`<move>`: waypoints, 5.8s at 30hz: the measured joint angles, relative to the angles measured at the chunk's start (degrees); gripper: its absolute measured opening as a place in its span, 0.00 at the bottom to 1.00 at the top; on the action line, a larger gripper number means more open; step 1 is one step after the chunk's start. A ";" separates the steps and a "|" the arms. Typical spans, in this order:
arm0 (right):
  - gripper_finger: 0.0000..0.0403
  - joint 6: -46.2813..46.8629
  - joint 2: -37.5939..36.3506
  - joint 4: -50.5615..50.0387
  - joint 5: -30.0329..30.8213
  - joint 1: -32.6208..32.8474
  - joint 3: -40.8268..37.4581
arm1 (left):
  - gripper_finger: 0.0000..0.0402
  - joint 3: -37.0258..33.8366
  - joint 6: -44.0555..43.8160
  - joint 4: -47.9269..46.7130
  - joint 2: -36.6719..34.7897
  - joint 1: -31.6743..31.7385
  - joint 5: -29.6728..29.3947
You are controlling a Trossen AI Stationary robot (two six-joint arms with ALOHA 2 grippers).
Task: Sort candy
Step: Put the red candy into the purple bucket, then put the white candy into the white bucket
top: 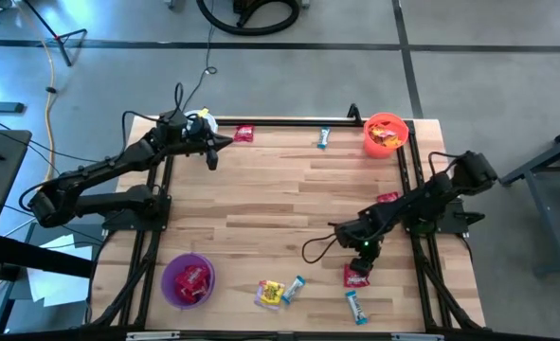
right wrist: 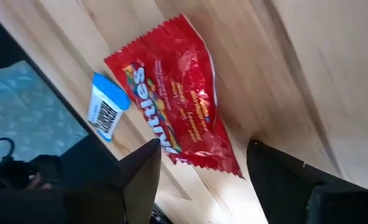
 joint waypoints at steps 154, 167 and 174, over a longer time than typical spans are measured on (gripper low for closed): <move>0.00 -46.34 -12.63 1.79 26.20 -43.41 33.33 | 0.05 7.65 -80.96 -32.44 4.37 -78.58 -2.75; 0.00 -42.24 -12.66 1.88 25.40 -43.34 33.33 | 0.25 16.38 -74.83 -41.28 4.14 -78.10 -2.11; 0.00 -39.11 -12.70 -4.49 23.14 -42.63 33.33 | 0.26 23.04 -67.79 -46.20 3.76 -76.22 1.33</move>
